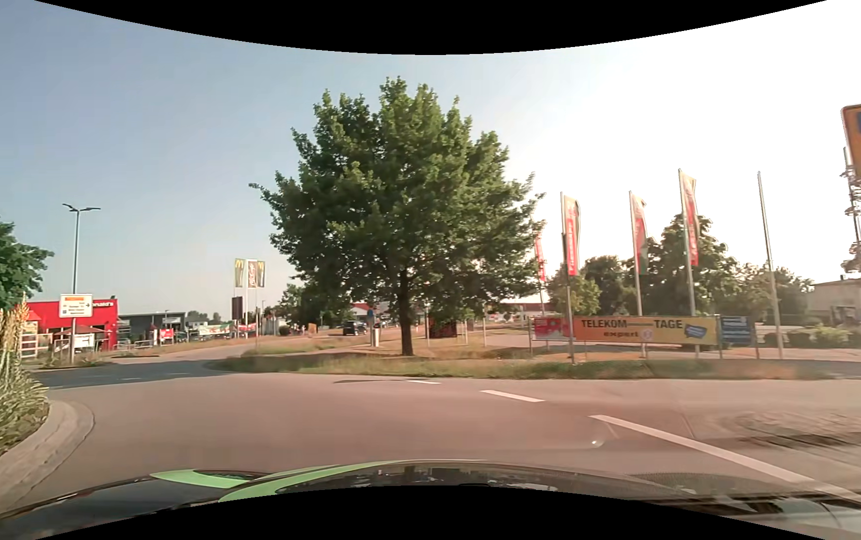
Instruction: Follow the waypoints while adhering to traffic rules and regulations
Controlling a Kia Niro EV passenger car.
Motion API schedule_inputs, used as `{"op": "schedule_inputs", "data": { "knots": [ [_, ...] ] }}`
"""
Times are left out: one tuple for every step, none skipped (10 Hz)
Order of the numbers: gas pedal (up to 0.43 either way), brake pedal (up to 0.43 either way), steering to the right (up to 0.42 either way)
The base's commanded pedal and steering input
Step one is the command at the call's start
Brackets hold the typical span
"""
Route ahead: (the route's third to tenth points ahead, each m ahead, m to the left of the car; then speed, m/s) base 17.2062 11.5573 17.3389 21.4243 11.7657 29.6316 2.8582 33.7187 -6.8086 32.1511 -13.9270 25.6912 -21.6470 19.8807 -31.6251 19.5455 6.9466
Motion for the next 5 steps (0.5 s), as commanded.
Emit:
{"op": "schedule_inputs", "data": {
  "knots": [
    [0.098,0.000,-0.272],
    [0.098,0.000,-0.272],
    [0.098,0.000,-0.272],
    [0.098,0.000,-0.273],
    [0.098,0.000,-0.274]
  ]
}}
